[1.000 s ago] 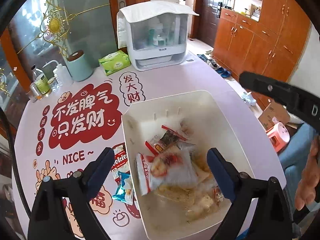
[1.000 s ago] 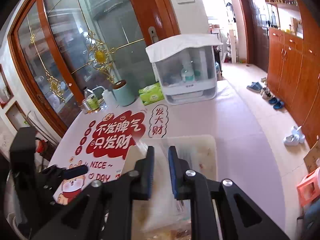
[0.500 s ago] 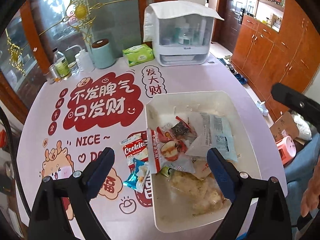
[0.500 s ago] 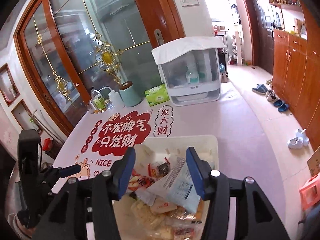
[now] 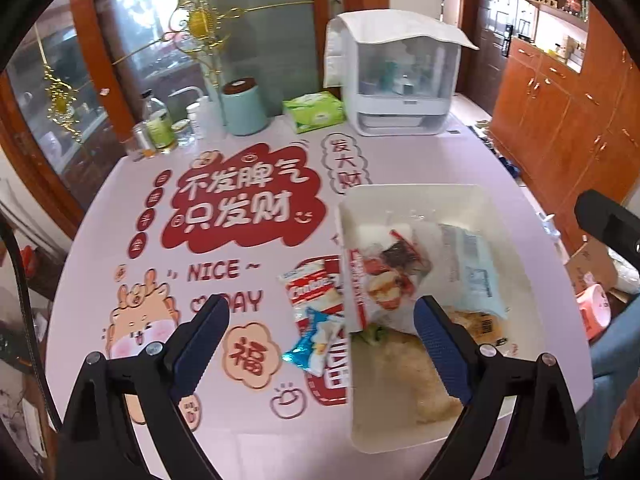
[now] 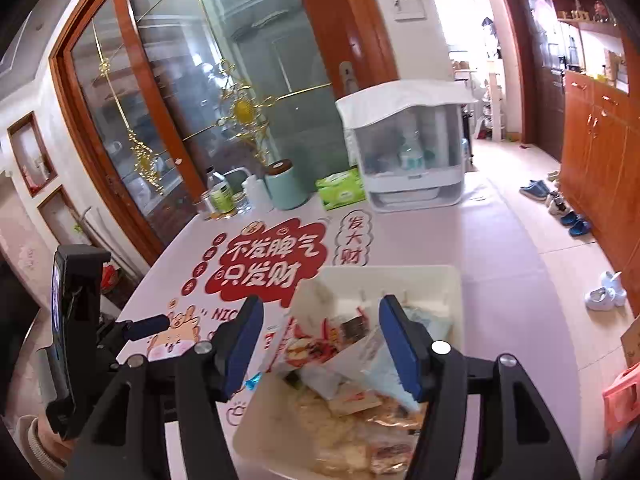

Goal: Organize snacks
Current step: 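Move both tools back to the cookie packet and blue wrapper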

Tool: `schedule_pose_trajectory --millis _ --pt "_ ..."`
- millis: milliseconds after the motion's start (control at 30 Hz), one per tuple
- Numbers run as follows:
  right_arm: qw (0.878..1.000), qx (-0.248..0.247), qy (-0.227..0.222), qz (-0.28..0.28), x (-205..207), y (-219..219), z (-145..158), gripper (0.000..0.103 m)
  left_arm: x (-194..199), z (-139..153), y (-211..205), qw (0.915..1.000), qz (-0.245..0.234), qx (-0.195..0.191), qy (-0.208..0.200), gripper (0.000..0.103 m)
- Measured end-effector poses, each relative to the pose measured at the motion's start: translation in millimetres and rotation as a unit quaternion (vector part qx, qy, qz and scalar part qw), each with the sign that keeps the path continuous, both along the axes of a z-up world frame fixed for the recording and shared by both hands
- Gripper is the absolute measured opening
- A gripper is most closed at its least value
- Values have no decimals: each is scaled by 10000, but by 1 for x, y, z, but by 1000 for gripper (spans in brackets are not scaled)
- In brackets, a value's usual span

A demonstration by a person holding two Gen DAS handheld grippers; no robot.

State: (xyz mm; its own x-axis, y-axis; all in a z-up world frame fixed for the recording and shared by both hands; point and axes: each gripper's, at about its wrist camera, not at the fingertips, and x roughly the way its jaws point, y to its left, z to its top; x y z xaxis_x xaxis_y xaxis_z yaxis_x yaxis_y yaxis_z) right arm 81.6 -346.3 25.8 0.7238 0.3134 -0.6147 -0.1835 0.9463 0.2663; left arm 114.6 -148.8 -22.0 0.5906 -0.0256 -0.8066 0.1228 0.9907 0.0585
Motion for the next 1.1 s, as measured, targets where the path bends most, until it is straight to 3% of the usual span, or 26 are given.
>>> schedule_pose_trajectory --millis 233,367,567,667,767,867,967,1067,1100 --pt "9979 140 445 441 -7 41 -24 62 5 11 40 9974 194 663 -207 93" --pt "9956 67 573 743 -18 70 -41 62 19 12 58 9940 -213 1053 -220 93" --pt "9897 -60 878 1126 -24 127 -74 62 42 -11 85 9848 -988 1425 -45 93" --pt "9886 -111 951 1159 -18 159 -88 62 56 -23 100 9737 -1520 1697 1 93" --pt "9900 -228 743 1181 -14 195 -107 62 70 -36 117 9603 -1983 1963 24 93" --pt "9856 -844 664 1305 -6 236 -138 62 85 -50 125 9515 -2367 1959 136 93" --pt "9819 -970 995 1287 4 251 -167 62 102 -71 125 9409 -2765 1935 283 93" --pt "9835 -877 1318 874 11 242 -187 62 119 -97 116 9299 -3124 1877 499 93" --pt "9836 -876 1376 771 12 240 -191 56 124 -104 112 9268 -3216 1858 558 93"
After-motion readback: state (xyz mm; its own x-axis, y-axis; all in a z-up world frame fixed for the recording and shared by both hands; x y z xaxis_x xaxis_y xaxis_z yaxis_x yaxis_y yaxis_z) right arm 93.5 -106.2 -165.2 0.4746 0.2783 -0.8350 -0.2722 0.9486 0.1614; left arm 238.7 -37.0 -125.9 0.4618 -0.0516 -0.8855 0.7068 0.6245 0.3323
